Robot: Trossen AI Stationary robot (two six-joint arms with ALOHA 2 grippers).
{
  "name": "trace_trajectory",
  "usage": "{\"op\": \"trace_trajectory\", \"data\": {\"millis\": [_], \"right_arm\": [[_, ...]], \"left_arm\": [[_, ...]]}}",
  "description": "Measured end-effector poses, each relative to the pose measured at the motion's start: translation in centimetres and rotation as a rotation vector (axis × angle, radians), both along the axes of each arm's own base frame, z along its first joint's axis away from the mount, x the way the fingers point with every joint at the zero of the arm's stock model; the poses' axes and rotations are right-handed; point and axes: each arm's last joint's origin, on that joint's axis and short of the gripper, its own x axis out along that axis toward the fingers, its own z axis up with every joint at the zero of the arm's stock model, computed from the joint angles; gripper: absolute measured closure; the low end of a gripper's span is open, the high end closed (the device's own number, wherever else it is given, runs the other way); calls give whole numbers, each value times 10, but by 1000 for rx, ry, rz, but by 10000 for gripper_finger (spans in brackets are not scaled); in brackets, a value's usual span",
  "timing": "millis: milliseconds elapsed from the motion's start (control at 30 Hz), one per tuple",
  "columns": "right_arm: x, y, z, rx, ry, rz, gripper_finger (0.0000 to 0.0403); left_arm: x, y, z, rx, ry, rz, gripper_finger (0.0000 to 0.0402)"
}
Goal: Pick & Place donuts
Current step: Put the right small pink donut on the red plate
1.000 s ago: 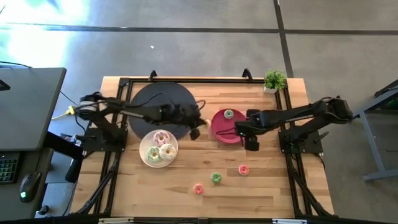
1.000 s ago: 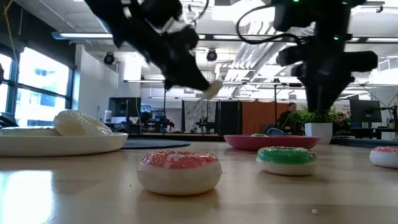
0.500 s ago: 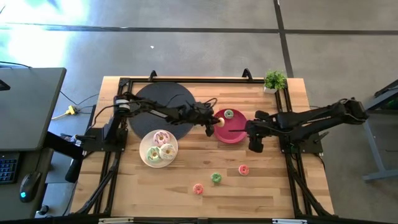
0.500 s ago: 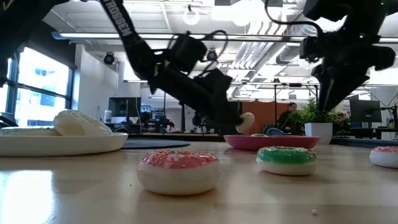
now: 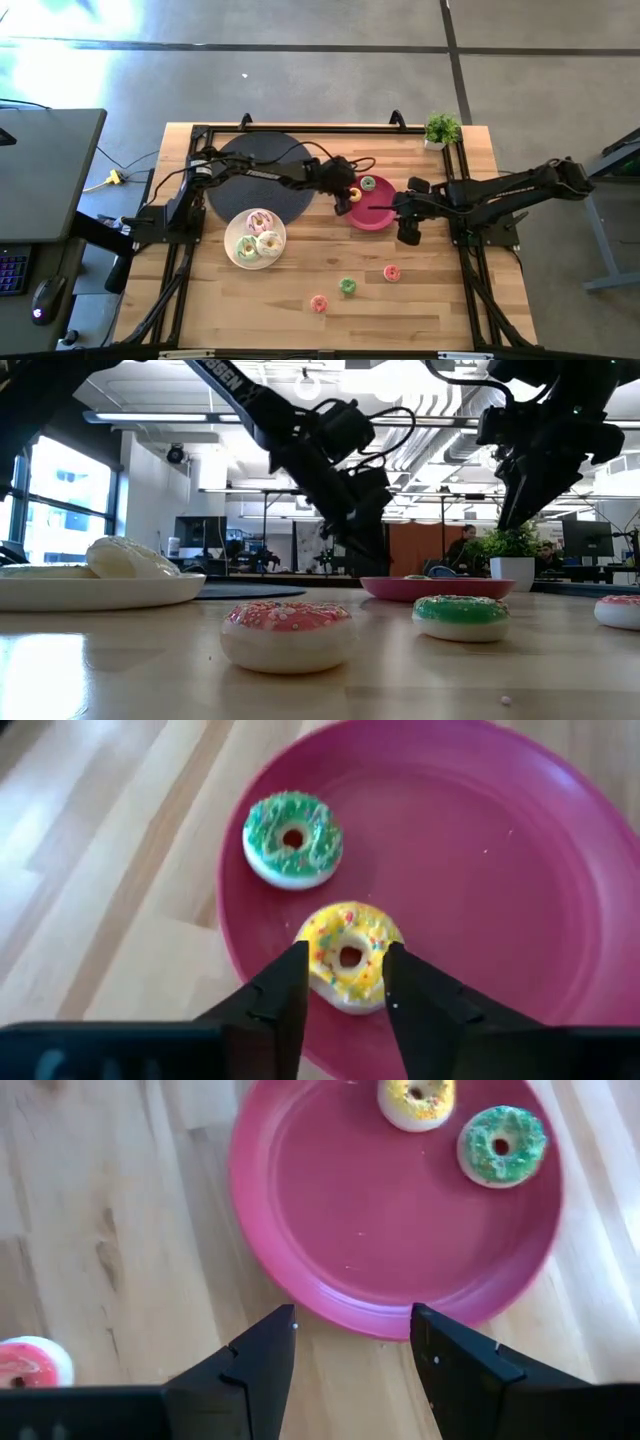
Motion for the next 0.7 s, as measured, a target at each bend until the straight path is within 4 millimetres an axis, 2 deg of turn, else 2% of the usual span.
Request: {"op": "trace_trajectory", "data": {"millis": [167, 333, 500, 700], "right_arm": [[6, 9, 3, 107, -55, 122, 214], [11, 33, 8, 243, -136, 255, 214], [16, 61, -2, 242, -117, 340, 214], [24, 90, -36, 274, 28, 321, 214]], "left_arm": [[2, 0, 21, 18, -26, -19, 264], [-11, -2, 62, 44, -7, -41, 272], [-39, -8, 116, 82, -59, -63, 287], [-86, -18, 171, 94, -83, -73, 306]]}}
